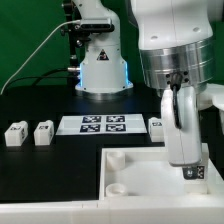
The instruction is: Assemble one leg
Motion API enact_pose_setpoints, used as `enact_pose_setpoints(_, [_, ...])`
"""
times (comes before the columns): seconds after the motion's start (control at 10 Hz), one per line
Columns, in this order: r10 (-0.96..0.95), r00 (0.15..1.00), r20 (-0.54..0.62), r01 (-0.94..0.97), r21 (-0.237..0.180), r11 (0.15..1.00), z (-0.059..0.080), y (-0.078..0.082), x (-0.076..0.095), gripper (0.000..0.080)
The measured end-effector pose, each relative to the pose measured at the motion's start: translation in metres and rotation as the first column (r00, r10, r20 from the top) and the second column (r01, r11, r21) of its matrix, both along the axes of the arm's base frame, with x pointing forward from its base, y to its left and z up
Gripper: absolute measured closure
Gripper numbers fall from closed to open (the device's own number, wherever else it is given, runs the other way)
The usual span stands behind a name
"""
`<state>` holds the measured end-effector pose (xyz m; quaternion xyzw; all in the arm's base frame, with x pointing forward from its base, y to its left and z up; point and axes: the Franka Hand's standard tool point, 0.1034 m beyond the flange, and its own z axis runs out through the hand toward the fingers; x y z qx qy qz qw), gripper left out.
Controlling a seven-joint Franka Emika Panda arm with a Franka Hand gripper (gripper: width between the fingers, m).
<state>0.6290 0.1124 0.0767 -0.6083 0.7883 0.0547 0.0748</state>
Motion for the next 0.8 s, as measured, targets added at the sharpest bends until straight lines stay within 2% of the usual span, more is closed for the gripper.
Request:
enact_pose_setpoints(0.2, [0.200,0.978,0.053,-0.200,-0.004,0.980,0.021,0.004,-0.005,0.0153])
enact_pose_setpoints(0.3, [0.205,0.976,0.075,-0.206,0.004,0.978,0.035,0.006,-0.001,0.0150])
enact_pose_setpoints(0.8, [0.203,0.977,0.068,-0.204,0.004,0.979,0.030,0.005,-0.003,0.0150])
